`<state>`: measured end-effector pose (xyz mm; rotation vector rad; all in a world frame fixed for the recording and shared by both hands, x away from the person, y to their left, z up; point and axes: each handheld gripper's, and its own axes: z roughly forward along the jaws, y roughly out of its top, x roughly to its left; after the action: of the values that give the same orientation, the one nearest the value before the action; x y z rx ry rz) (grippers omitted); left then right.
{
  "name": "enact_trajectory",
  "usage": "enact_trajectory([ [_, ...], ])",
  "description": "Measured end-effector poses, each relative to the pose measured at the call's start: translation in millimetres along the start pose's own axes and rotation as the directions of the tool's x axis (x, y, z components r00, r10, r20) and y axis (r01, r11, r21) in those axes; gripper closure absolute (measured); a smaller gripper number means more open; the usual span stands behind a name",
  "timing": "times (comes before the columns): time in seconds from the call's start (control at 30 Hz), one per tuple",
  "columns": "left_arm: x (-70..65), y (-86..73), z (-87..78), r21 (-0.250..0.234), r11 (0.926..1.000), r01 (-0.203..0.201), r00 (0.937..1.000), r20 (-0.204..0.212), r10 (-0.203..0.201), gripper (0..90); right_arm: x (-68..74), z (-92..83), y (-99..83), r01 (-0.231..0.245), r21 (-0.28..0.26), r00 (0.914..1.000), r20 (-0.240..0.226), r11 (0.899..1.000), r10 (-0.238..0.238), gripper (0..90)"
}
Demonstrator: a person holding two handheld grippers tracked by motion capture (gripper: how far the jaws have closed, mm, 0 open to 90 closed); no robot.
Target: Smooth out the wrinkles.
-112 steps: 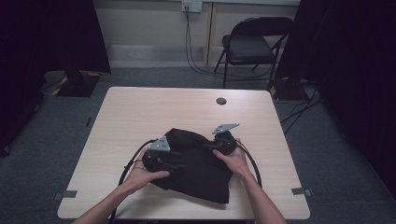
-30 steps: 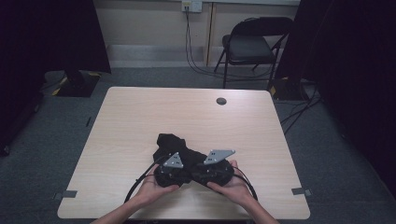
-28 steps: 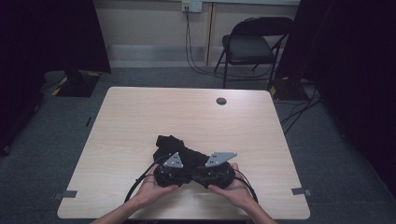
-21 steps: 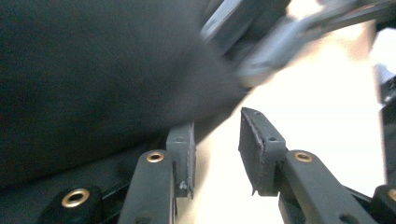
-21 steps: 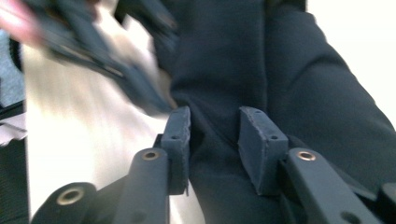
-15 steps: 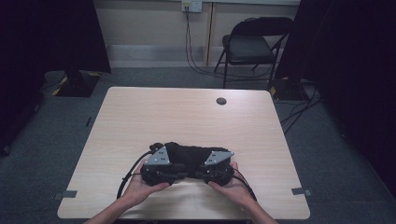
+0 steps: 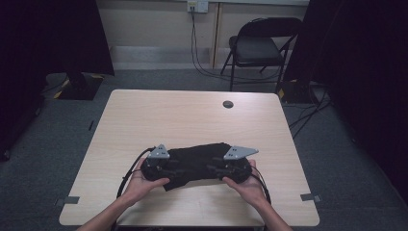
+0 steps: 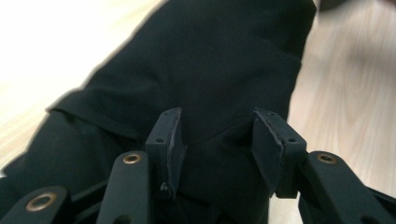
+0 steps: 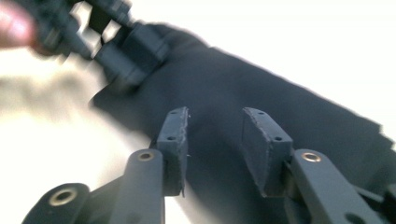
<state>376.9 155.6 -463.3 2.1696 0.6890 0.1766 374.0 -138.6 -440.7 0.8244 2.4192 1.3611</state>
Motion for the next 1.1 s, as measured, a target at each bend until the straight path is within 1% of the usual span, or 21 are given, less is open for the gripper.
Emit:
enact_trajectory([
  [0.03,-3.3,2.5,-2.8,0.018,0.9998,-0.008,1.0,-0.002,0.008,53.4,-4.2,0.1,2.7,-0.008,-0.005,0.9999,0.009,1.0,0.008,61.9],
  [0.1,-5.3,4.3,-8.4,-0.002,1.0,-0.002,0.9997,0.023,0.002,53.1,-13.1,4.2,7.8,-0.002,0.003,0.9988,0.048,1.0,0.002,58.5],
  [0.13,-5.8,6.6,-12.4,-0.03,0.9995,-0.004,0.9988,0.048,0.006,53.2,-16.9,6.7,9.4,-0.005,0.008,0.9985,0.054,1.0,0.005,56.9],
  [0.17,-5.6,10.9,-18.1,-0.085,0.9963,-0.014,0.9983,0.055,0.019,53.4,-22.3,10.4,11.0,-0.012,0.012,0.9971,0.075,1.0,0.011,55.4],
  [0.23,-1.3,19.1,-23.7,-0.138,0.9905,0.005,0.9995,0.033,0.0,53.2,-33.9,19.4,12.3,-0.038,0.009,0.9965,0.075,0.999,0.037,51.5],
  [0.27,3.5,22.5,-24.3,-0.163,0.9865,0.015,0.9999,0.007,-0.014,53.2,-38.0,24.3,12.2,-0.041,0.015,0.9961,0.079,0.999,0.039,47.9],
  [0.33,15.9,23.7,-18.2,-0.146,0.9889,0.026,0.9967,-0.072,-0.037,51.4,-43.9,34.7,9.0,-0.058,0.032,0.996,0.07,0.998,0.056,33.0],
  [0.37,23.6,20.2,-11.4,-0.102,0.9942,0.035,0.996,-0.078,-0.043,48.8,-45.6,40.3,5.8,-0.074,0.055,0.9945,0.078,0.996,0.07,25.3],
  [0.4,28.3,13.8,-3.5,-0.052,0.9972,0.053,0.9933,-0.1,-0.058,47.0,-45.7,44.8,1.4,-0.076,0.073,0.9916,0.11,0.994,0.068,21.8],
  [0.43,30.1,5.7,3.2,-0.042,0.998,0.047,0.9959,-0.075,-0.05,44.3,-45.7,48.1,-3.4,-0.067,0.091,0.9917,0.116,0.994,0.057,21.5],
  [0.47,29.2,0.0,6.2,-0.039,0.9989,0.025,0.9973,-0.068,-0.027,43.0,-45.7,49.6,-7.6,-0.064,0.095,0.9913,0.121,0.993,0.052,21.4],
  [0.57,25.4,1.0,4.6,-0.035,0.9994,0.001,0.9972,-0.074,-0.003,41.1,-43.8,49.4,-11.9,-0.05,0.092,0.9915,0.125,0.994,0.039,21.3],
  [0.6,23.8,2.0,3.1,-0.026,0.9996,-0.009,0.9979,-0.065,0.007,41.1,-42.7,49.0,-13.1,-0.046,0.094,0.9909,0.131,0.995,0.033,21.3],
  [0.67,21.9,0.8,0.2,-0.03,0.9996,0.002,0.9988,-0.049,-0.004,38.0,-41.7,48.2,-15.7,-0.033,0.102,0.9901,0.139,0.994,0.019,21.1],
  [0.7,20.6,0.6,-4.6,-0.043,0.9988,0.022,0.9994,-0.026,-0.024,38.0,-41.7,47.4,-15.8,-0.028,0.104,0.9901,0.14,0.994,0.013,20.8],
  [0.73,18.2,0.7,-7.2,-0.042,0.999,0.014,0.9995,-0.026,-0.016,36.9,-42.8,44.9,-15.5,-0.031,0.105,0.9891,0.146,0.994,0.015,17.8],
  [0.8,16.2,-1.1,-8.0,-0.031,0.9994,0.015,0.9993,-0.033,-0.016,36.8,-45.8,42.3,-17.2,-0.045,0.109,0.9888,0.146,0.993,0.029,17.4],
  [0.87,14.0,-6.2,1.3,0.021,0.9997,0.012,0.9985,-0.054,-0.01,36.9,-48.5,41.0,-20.2,-0.06,0.107,0.9897,0.136,0.992,0.045,17.2],
  [0.9,13.6,-7.5,4.3,0.029,0.9996,0.005,0.9984,-0.057,-0.003,36.9,-49.0,42.1,-21.6,-0.065,0.111,0.99,0.132,0.992,0.05,16.9],
  [1.03,16.1,-9.1,6.7,0.028,0.9995,-0.015,0.9981,-0.059,0.016,37.4,-44.9,46.3,-24.8,-0.062,0.122,0.9897,0.136,0.991,0.046,16.6],
  [1.1,19.0,-10.5,9.3,0.024,0.999,-0.039,0.9967,-0.071,0.04,37.6,-43.1,46.2,-25.2,-0.065,0.129,0.9892,0.138,0.989,0.047,16.5],
])
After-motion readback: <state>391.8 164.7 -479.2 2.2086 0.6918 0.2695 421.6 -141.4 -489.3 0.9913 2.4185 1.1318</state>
